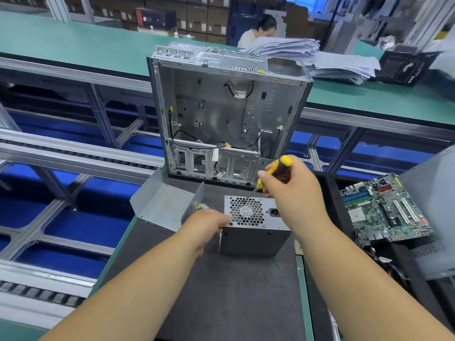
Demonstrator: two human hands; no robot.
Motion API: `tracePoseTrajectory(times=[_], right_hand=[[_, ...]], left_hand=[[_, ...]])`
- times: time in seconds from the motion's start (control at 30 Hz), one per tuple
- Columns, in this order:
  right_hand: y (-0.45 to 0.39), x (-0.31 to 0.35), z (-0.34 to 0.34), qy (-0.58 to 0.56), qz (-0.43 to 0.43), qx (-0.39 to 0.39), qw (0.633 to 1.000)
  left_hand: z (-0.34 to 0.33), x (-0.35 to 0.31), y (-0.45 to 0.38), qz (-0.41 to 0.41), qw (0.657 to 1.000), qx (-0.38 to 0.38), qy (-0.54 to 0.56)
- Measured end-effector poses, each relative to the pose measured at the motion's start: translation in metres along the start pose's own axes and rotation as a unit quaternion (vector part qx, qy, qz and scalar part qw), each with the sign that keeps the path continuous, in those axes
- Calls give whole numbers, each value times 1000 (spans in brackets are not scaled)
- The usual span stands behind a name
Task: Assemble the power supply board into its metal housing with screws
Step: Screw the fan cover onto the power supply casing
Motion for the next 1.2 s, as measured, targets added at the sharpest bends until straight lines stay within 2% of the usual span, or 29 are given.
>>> tracePoseTrajectory(times=[0.27,0.43,0.6,0.73,0.87,1.2], right_hand=[[6,-8,2,-47,-21,2,999],[4,-1,-8,-127,-19,2,992],[-1,-3,-35,-163,-36,26,986],[-4,-10,-64,-175,-56,46,982],[-5,-14,-88,-173,-60,63,981],[-12,-16,-102,-147,-63,52,986]], left_hand=[[0,-7,5,-28,996,-46,-69],[10,-3,11,-64,996,-15,-62],[73,11,10,-109,984,-135,-45],[135,47,-1,-51,968,-224,-102],[167,89,-19,1,953,-245,-177],[167,114,-58,-43,908,-246,-337]])
Point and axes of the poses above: each hand's wrist, its own y-axis away from the middle knuckle, its own z-axis out of the back of the hand, x = y × z, the point moved 7 cm from there along -y, towards the middle knuckle, and after that the axes turned 8 degrees about -y, right-handed, at the moved point
